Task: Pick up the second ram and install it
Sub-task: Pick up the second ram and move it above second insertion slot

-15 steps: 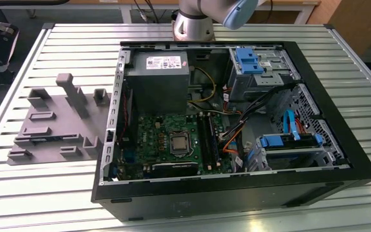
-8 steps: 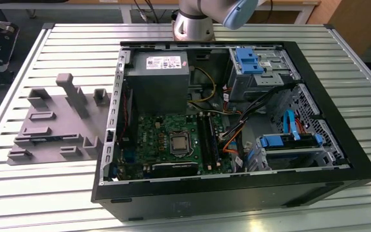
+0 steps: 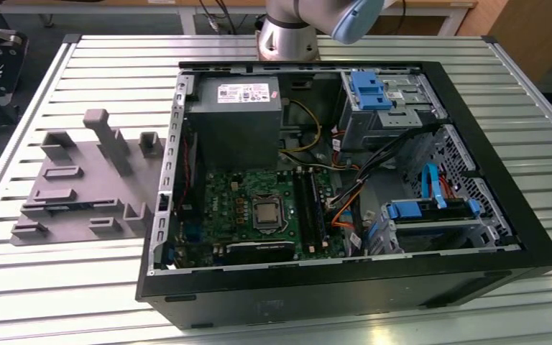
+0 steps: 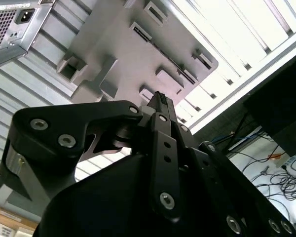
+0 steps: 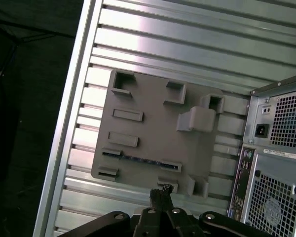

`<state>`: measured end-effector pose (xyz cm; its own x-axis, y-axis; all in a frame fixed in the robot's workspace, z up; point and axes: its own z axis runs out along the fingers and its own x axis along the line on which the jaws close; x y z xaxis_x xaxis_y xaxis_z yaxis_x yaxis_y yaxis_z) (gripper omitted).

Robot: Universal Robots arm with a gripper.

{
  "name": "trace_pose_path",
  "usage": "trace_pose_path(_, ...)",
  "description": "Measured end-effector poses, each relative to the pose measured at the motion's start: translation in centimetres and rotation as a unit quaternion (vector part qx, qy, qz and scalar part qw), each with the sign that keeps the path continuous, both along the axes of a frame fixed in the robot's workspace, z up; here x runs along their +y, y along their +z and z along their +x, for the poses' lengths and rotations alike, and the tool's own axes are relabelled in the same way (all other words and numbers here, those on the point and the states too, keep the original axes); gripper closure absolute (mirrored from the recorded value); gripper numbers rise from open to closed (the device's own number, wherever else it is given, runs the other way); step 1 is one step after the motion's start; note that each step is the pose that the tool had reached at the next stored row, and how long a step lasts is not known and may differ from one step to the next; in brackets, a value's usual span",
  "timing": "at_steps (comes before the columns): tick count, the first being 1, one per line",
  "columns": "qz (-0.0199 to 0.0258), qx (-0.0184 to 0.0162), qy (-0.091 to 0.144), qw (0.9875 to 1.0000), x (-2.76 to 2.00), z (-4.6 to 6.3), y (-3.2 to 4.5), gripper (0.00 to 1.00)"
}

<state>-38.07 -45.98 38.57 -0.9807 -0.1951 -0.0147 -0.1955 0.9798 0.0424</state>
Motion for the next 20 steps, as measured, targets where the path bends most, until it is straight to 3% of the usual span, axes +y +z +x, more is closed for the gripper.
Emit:
trace_pose_path(4,0.0000,0.0000,0.035,0.9994,0.00,0.00,0.00,0.89)
trace_pose_path(8,0.0000,0.0000,0.064,0.9979,0.00,0.00,0.00,0.89)
trace_pose_path(20,-0.0009,0.0001,0.133,0.9911,0.00,0.00,0.00,0.89)
